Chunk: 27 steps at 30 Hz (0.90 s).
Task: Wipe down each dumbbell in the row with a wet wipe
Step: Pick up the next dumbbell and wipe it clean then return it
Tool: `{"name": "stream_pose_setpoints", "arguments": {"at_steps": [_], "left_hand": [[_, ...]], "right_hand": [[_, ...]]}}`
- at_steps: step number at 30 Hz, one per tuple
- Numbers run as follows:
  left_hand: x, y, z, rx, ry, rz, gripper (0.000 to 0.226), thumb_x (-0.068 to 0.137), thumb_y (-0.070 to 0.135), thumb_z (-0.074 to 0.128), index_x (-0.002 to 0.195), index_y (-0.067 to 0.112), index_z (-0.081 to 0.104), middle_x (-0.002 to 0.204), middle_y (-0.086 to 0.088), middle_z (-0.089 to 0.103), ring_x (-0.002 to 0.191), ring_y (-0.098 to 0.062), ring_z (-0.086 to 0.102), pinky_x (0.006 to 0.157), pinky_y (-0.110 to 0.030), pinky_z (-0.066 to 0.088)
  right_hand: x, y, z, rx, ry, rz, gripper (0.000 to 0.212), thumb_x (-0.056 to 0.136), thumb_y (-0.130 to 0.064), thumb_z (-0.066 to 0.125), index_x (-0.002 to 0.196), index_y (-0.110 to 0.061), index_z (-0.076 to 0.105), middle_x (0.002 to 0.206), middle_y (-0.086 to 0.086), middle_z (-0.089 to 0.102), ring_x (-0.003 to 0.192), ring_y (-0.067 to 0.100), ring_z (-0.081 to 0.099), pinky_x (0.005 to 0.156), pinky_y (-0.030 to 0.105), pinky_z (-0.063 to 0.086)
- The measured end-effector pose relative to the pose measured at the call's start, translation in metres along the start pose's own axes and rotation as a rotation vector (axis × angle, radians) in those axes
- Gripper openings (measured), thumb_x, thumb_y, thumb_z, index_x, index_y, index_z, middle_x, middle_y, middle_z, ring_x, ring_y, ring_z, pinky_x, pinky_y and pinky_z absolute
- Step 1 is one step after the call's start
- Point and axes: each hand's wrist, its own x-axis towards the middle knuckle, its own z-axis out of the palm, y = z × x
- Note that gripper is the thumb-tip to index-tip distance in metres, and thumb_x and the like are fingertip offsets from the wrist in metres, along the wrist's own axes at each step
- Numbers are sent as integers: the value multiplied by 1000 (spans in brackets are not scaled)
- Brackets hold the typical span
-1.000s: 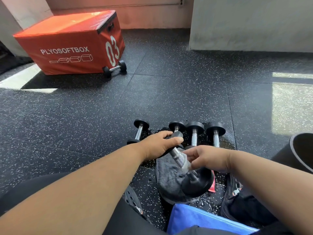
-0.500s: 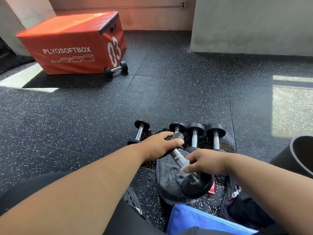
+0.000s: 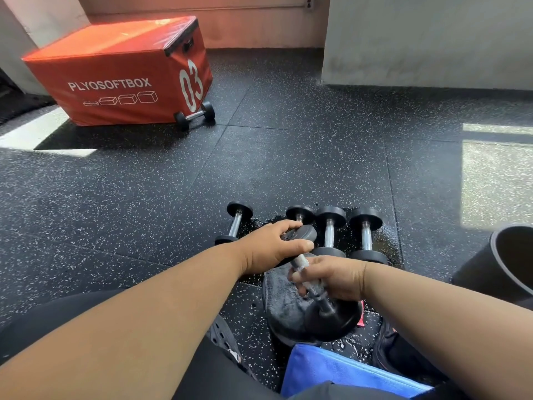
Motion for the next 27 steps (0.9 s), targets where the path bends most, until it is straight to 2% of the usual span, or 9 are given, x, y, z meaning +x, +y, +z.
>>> {"name": "stream_pose_setpoints", "arguments": {"at_steps": [3, 7, 10, 14, 17, 19, 22, 25, 27], "left_hand": [[1, -2, 0, -47, -6, -14, 98, 70, 85, 71, 155, 43, 47, 148, -1, 62, 135, -18, 60, 119, -49, 45], [-1, -1, -1, -49, -10, -25, 103, 68, 84, 68, 158, 39, 46, 150, 0, 60, 136, -15, 58, 121, -47, 43], [-2, 1, -2, -53, -17, -23, 105, 66, 84, 67, 158, 38, 46, 147, 3, 61, 134, -13, 59, 120, -44, 43], [-2, 1, -2, -61, -23, -29, 106, 66, 84, 67, 158, 38, 45, 145, 3, 63, 131, -13, 62, 119, -43, 44], [-2, 0, -3, -63, -20, -34, 105, 66, 85, 68, 158, 38, 45, 145, 4, 63, 129, -13, 63, 119, -44, 45], [-3, 1, -3, -61, -15, -29, 105, 66, 84, 67, 158, 38, 46, 141, 5, 63, 128, -12, 63, 119, -43, 45], [-3, 1, -2, -61, -8, -37, 107, 66, 85, 66, 159, 39, 45, 145, 2, 61, 133, -13, 59, 121, -44, 43], [-3, 1, -2, -35, -3, -39, 105, 69, 85, 65, 160, 38, 44, 152, 0, 58, 140, -14, 54, 122, -43, 40], [-6, 3, -2, -25, -4, -28, 94, 81, 78, 68, 161, 36, 43, 146, 4, 58, 138, -12, 53, 116, -36, 39]], "right_hand": [[7, 4, 7, -288, 157, -59, 30, 76, -27, 90, 93, -16, 67, 81, 4, 65, 75, 18, 59, 77, 36, 48], [4, 5, 8, -565, 307, -51, 21, 81, -9, 81, 98, -20, 74, 85, -6, 73, 75, 9, 67, 73, 24, 54], [2, 3, 0, -741, 305, 36, 25, 77, -21, 79, 101, -27, 74, 95, -4, 79, 85, 13, 76, 81, 30, 61], [-9, -7, -6, -942, 248, 146, 27, 77, -38, 77, 97, -20, 73, 94, 0, 79, 87, 18, 74, 90, 39, 60], [-14, -10, -10, -981, 228, 154, 32, 75, -45, 77, 94, -20, 73, 91, -2, 79, 88, 20, 75, 88, 40, 60], [-14, -11, -11, -995, 260, 108, 33, 73, -50, 78, 87, -21, 73, 82, -2, 77, 77, 17, 72, 81, 38, 59], [-13, -12, -8, -953, 353, -6, 33, 76, -48, 83, 82, -18, 70, 65, -3, 64, 59, 10, 55, 65, 34, 48], [-12, -14, -2, -949, 431, -72, 48, 78, -53, 82, 78, -11, 61, 61, -7, 50, 56, 12, 45, 60, 35, 38], [-13, -14, -3, -973, 418, -55, 48, 78, -54, 82, 72, -15, 55, 61, -7, 47, 56, 12, 42, 59, 35, 34]]}}
